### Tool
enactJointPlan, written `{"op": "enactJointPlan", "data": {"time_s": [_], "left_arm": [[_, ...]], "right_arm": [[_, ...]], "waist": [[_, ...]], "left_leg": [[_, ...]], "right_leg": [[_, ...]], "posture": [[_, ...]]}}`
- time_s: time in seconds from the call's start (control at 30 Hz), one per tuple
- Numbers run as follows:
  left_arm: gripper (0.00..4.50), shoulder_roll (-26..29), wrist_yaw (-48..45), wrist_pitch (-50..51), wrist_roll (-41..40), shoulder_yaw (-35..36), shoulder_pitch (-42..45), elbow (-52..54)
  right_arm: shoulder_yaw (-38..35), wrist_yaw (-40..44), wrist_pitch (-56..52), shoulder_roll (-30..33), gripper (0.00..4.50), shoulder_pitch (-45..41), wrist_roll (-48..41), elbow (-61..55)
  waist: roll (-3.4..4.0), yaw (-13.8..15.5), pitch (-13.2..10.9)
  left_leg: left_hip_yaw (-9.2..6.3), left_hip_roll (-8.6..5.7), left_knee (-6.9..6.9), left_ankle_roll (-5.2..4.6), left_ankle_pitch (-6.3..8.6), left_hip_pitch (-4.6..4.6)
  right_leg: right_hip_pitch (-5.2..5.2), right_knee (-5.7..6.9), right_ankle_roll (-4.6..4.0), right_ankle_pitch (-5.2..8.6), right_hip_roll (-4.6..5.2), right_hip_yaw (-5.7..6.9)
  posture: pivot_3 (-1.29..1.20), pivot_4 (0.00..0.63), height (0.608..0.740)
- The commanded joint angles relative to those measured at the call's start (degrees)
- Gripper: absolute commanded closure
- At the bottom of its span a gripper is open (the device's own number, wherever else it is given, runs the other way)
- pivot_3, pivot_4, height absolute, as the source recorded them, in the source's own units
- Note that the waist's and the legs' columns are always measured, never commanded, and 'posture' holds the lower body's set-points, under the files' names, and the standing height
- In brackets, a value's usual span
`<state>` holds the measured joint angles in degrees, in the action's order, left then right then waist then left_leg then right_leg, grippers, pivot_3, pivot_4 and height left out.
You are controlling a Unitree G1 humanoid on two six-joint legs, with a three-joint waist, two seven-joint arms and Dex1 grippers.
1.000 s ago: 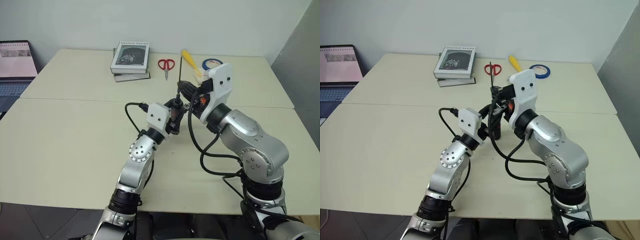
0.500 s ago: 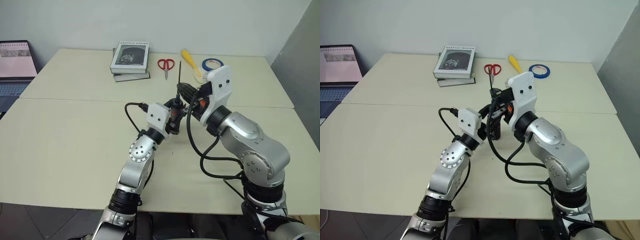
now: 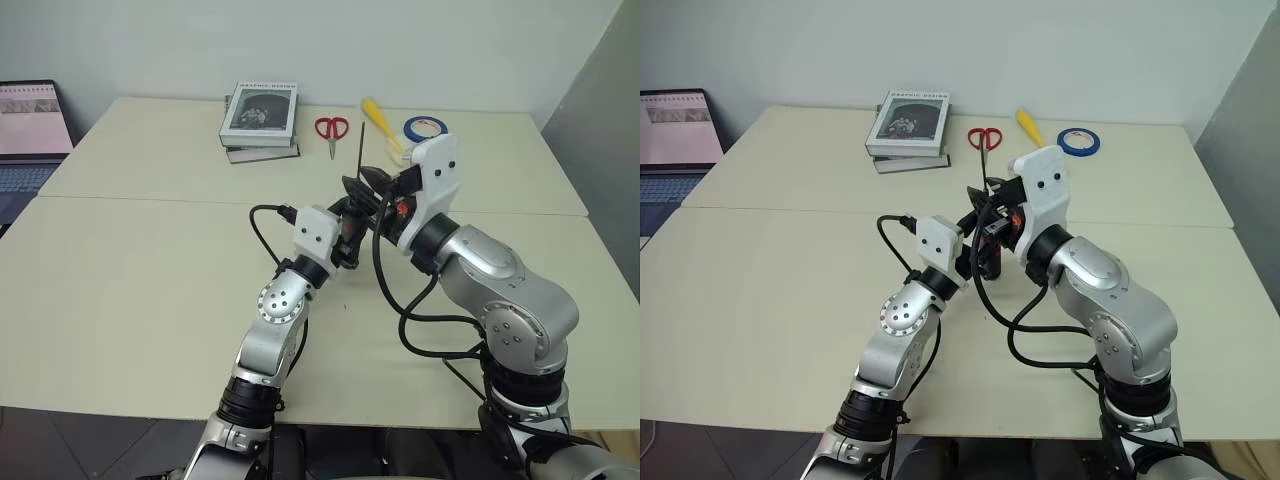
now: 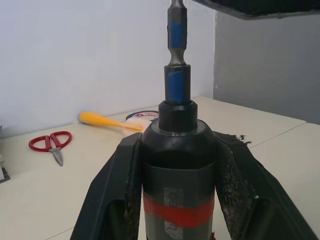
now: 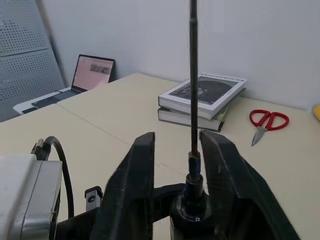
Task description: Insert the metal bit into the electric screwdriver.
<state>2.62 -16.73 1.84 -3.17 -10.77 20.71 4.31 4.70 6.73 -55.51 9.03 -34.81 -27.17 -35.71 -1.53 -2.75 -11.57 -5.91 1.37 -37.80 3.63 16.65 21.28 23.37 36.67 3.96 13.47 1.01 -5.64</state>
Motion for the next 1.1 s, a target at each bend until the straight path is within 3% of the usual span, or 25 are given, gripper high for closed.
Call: {"op": "enactJointPlan", "data": {"time_s": [0.03,0.3,0.57,0.7,0.83,0.97,1.1], "left_arm": [[2.84,0.26,0.33,-0.26,0.7,0.31,0.42,0.55],[2.84,0.75,-0.16,-0.17,0.24,0.77,0.27,0.98],[2.84,1.26,-0.45,-0.93,-0.22,1.25,1.1,-0.26],[2.84,2.64,-1.32,-1.74,0.17,1.54,3.25,-0.02],[2.84,5.58,-2.73,-0.77,0.4,2.22,6.32,1.28],[2.84,13.1,-6.96,3.73,3.96,2.14,13.49,1.04],[2.84,22.07,-17.04,6.91,5.62,-0.6,19.09,-2.17]], "right_arm": [[-1.11,0.43,0.5,-0.16,2.05,-1.02,-0.67,-1.36],[-2.6,1.66,1.76,0.37,0.19,-1.42,-1.11,-1.31],[-10.53,8.76,1.07,7.36,0.13,0.7,-8.04,-3.09],[-18.94,16.17,-0.49,15.55,0.13,3.81,-16.46,-4.53],[-21.93,20.32,-0.53,22.26,0.13,5.94,-21.53,-5.19],[-24.73,25.69,-0.82,30.62,0.13,10.45,-25.03,-6.45],[-26.43,30.3,0.58,37.05,0.13,14.89,-26.57,-7.34]], "waist": [[0.0,0.0,0.0],[0.0,-0.01,0.0],[0.0,-0.11,0.0],[0.03,-0.1,-0.02],[0.06,-0.22,-0.05],[0.08,0.17,-0.13],[0.09,0.72,-0.13]], "left_leg": [[-0.01,0.0,0.0,0.0,0.0,0.03],[-0.09,0.0,-0.01,0.0,0.0,0.21],[-0.13,-0.01,-0.02,0.0,0.0,0.37],[-0.16,-0.01,-0.01,-0.01,0.0,0.48],[-0.13,-0.01,-0.01,-0.01,0.0,0.62],[-0.17,-0.03,0.01,-0.02,0.0,0.73],[-0.13,-0.05,0.01,-0.01,0.01,0.78]], "right_leg": [[0.02,0.0,0.02,-0.01,0.0,0.0],[0.18,0.0,0.24,-0.14,0.0,0.08],[0.21,-0.18,0.3,-0.18,0.0,0.1],[0.22,-0.29,0.34,-0.21,0.0,0.11],[0.21,-0.63,0.52,-0.34,0.0,0.07],[0.26,-0.68,0.51,-0.33,0.0,0.1],[0.27,-0.76,0.51,-0.32,0.03,0.09]], "posture": [[0.0,0.15,0.74],[0.0,0.15,0.74],[0.0,0.15,0.74],[0.0,0.15,0.74],[0.0,0.15,0.74],[0.0,0.15,0.74],[0.0,0.15,0.74]]}}
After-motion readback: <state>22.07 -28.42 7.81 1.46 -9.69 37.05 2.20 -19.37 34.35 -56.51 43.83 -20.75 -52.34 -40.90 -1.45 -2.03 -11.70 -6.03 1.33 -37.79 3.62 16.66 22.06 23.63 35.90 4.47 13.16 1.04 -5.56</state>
